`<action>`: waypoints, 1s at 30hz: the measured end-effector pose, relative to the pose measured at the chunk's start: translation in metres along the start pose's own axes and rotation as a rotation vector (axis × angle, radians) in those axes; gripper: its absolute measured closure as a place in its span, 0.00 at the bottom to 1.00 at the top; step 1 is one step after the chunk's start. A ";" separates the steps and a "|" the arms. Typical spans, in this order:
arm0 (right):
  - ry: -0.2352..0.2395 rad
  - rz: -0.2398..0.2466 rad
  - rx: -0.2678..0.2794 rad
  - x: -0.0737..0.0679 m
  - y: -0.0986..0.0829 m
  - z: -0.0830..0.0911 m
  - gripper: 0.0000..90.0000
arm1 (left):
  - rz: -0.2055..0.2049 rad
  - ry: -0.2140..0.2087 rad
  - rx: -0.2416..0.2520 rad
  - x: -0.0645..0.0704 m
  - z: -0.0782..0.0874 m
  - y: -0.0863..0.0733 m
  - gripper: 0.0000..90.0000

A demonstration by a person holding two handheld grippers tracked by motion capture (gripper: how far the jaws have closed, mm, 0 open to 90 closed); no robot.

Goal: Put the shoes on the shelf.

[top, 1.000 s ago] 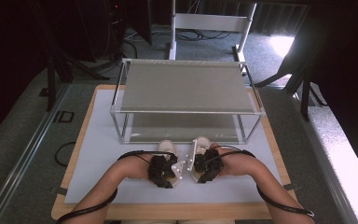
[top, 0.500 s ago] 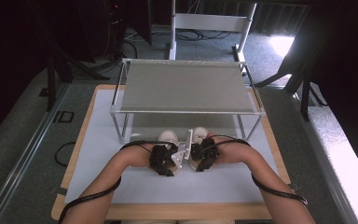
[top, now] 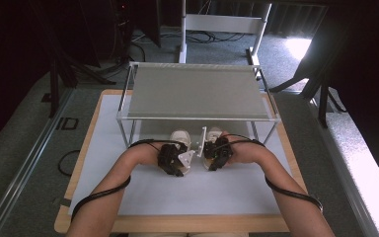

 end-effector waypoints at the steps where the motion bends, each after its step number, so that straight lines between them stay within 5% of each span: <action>1: -0.001 -0.001 0.010 0.002 0.000 0.000 0.88 | -0.002 0.006 0.004 -0.002 0.000 0.000 0.86; 6: -0.019 -0.034 -0.017 0.009 -0.003 0.001 0.88 | -0.027 0.013 0.011 -0.012 -0.002 0.001 0.86; 8: -0.008 -0.053 -0.015 0.012 -0.003 0.002 0.88 | -0.116 -0.004 -0.001 -0.020 -0.004 0.005 0.86; 13: -0.011 -0.060 0.027 0.021 -0.005 0.001 0.87 | -0.099 0.020 0.046 -0.030 -0.007 0.006 0.85; 15: -0.014 -0.063 0.058 0.023 -0.006 0.000 0.85 | -0.180 0.042 0.061 -0.038 -0.007 0.010 0.84; 16: -0.018 -0.064 0.070 0.023 -0.006 0.001 0.84 | -0.027 0.061 0.079 -0.031 -0.007 0.005 0.84; 19: -0.039 -0.066 0.092 0.024 -0.008 0.004 0.78 | -0.015 0.080 0.094 -0.033 -0.005 0.007 0.75; 22: -0.077 -0.084 0.120 0.026 -0.010 0.009 0.69 | 0.026 0.147 0.109 -0.035 0.000 0.008 0.64; 26: -0.135 -0.104 0.145 0.022 -0.013 0.013 0.59 | 0.127 0.194 0.128 -0.035 0.004 0.005 0.55; 28: -0.179 -0.117 0.168 0.021 -0.016 0.017 0.55 | 0.226 0.221 0.156 -0.033 0.006 0.006 0.50; 30: -0.211 -0.124 0.209 0.019 -0.020 0.024 0.55 | 0.264 0.256 0.191 -0.031 0.012 0.005 0.49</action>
Point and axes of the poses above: each handheld gripper's, and its own axes: z roughly backward along the jaws, y roughly out of its top, x roughly to its right, the point moved 4 cm from there along -z, roughly forward along the jaws, and after that the axes turned 10 degrees about z, right-handed, at the moved point
